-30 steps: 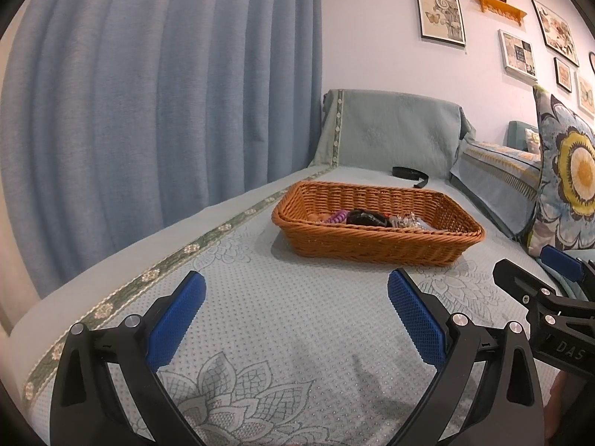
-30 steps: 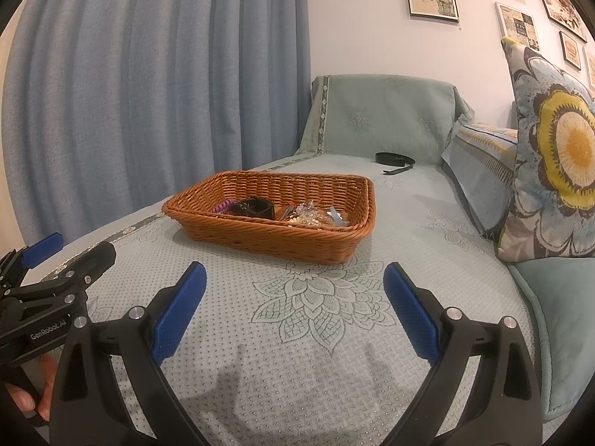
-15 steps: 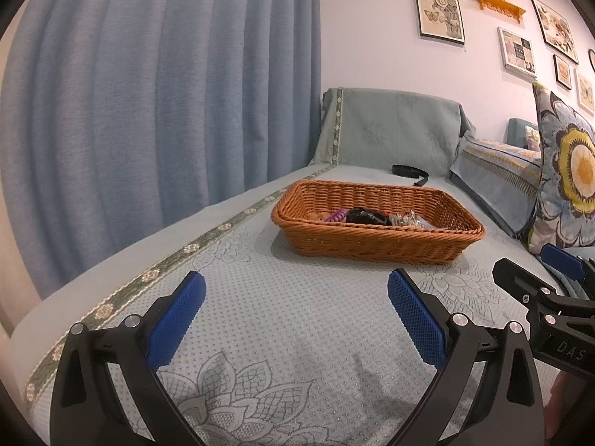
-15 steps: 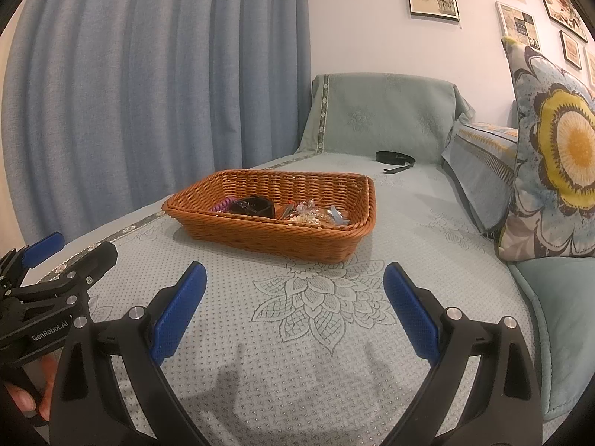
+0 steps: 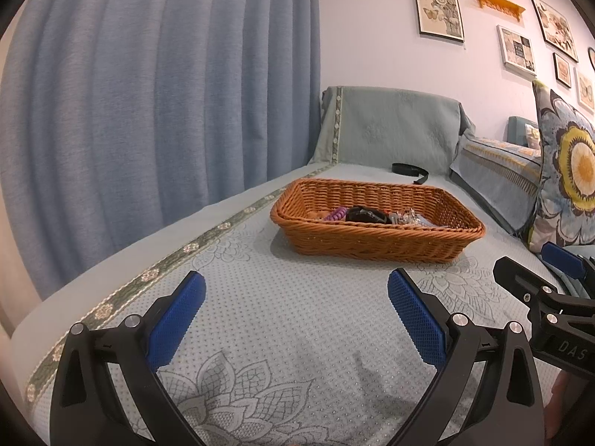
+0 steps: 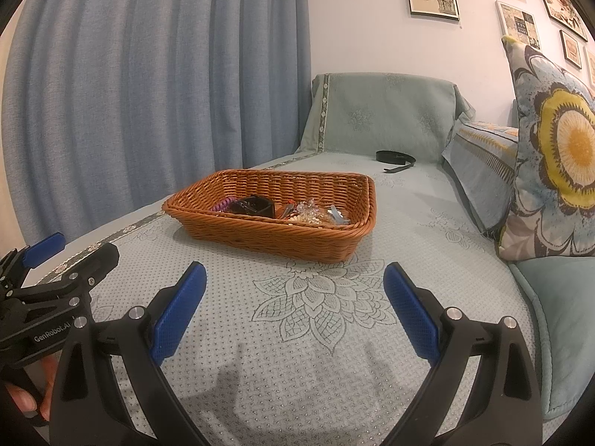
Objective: Organize jewelry
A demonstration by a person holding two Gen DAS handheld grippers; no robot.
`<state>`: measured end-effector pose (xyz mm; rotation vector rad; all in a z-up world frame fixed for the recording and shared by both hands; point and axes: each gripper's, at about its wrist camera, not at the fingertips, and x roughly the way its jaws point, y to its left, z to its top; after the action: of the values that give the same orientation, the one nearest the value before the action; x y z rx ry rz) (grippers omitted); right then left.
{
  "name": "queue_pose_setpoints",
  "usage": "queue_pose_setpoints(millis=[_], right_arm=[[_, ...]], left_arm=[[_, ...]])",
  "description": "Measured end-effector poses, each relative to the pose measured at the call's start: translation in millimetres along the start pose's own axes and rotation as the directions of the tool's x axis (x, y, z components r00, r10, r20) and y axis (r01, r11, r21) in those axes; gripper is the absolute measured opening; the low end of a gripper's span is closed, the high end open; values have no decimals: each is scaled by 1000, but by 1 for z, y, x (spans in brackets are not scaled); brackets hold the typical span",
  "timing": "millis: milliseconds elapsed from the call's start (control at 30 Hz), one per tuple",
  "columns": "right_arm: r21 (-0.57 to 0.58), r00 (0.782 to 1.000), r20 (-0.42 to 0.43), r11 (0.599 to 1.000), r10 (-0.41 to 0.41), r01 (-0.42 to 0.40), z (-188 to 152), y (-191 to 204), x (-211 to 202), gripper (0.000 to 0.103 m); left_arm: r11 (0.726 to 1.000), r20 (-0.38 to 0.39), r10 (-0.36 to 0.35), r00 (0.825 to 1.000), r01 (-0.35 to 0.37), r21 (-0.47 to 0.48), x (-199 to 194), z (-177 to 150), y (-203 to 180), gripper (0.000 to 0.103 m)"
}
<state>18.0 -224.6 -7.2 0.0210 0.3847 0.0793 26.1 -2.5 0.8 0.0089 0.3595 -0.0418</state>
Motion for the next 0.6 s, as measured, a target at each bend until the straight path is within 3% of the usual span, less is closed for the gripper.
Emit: queue_pose_setpoints(millis=[600], right_arm=[[0, 1000, -2, 1000, 2, -2, -1, 0, 0, 92]], left_arm=[[1000, -3, -1, 1000, 1, 6, 1, 1, 0, 95]])
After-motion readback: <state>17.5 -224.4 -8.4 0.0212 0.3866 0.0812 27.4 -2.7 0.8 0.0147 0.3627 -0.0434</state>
